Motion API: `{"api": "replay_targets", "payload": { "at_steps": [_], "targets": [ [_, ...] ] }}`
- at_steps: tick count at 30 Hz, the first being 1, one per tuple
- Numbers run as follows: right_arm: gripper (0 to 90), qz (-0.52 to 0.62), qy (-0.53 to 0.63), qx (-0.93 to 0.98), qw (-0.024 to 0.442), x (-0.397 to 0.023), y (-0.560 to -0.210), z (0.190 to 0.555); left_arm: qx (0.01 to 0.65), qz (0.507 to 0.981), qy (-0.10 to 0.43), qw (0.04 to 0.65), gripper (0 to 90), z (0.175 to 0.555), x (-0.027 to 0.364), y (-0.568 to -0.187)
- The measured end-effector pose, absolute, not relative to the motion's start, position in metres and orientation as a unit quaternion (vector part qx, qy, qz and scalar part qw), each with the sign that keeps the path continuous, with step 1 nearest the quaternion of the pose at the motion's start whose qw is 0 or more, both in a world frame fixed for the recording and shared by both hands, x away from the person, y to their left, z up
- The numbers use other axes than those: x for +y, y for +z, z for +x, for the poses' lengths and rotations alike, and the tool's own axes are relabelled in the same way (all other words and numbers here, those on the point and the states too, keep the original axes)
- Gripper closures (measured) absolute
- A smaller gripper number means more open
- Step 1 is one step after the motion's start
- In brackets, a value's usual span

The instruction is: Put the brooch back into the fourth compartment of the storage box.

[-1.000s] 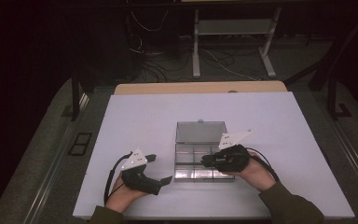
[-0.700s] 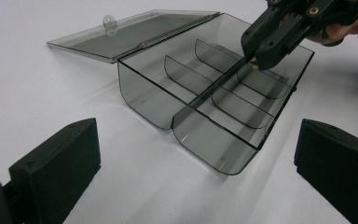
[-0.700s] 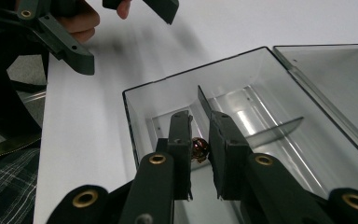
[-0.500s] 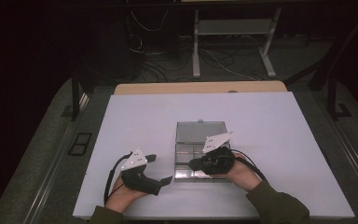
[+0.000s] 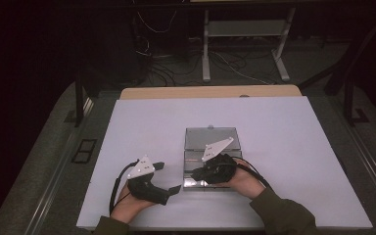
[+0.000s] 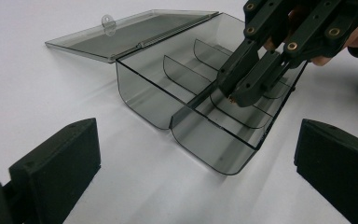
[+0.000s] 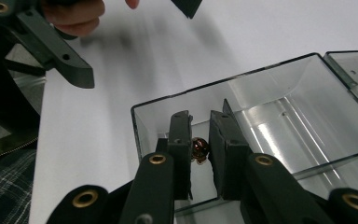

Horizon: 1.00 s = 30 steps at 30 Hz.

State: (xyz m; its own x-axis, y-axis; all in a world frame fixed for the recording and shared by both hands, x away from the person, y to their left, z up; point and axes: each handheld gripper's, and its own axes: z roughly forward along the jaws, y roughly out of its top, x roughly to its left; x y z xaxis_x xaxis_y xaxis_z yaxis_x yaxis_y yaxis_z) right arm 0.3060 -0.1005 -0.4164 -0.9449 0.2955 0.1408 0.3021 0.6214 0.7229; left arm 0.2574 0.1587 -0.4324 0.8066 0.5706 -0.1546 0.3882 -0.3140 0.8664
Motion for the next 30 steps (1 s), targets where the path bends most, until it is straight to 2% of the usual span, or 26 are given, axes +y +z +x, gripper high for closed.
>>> {"api": "replay_targets", "payload": {
  "at_steps": [3, 15, 23, 30],
  "targets": [
    [78.1, -0.163, -0.396, -0.904, 0.002, -0.098, -0.417, 0.307, 0.298, 0.805, 0.09, 0.505, 0.0, 0.258, 0.159, -0.433],
    [64.8, -0.183, -0.409, -0.894, 0.019, -0.105, -0.415, 0.307, 0.297, 0.805, 0.091, 0.506, 0.0, 0.258, 0.159, -0.433],
    [51.9, -0.202, -0.439, -0.875, 0.018, -0.126, -0.406, 0.308, 0.298, 0.804, 0.093, 0.506, 0.0, 0.258, 0.16, -0.432],
    [46.3, -0.219, -0.458, -0.861, 0.004, -0.153, -0.401, 0.308, 0.3, 0.801, 0.091, 0.509, 0.0, 0.257, 0.159, -0.432]
  ]
}}
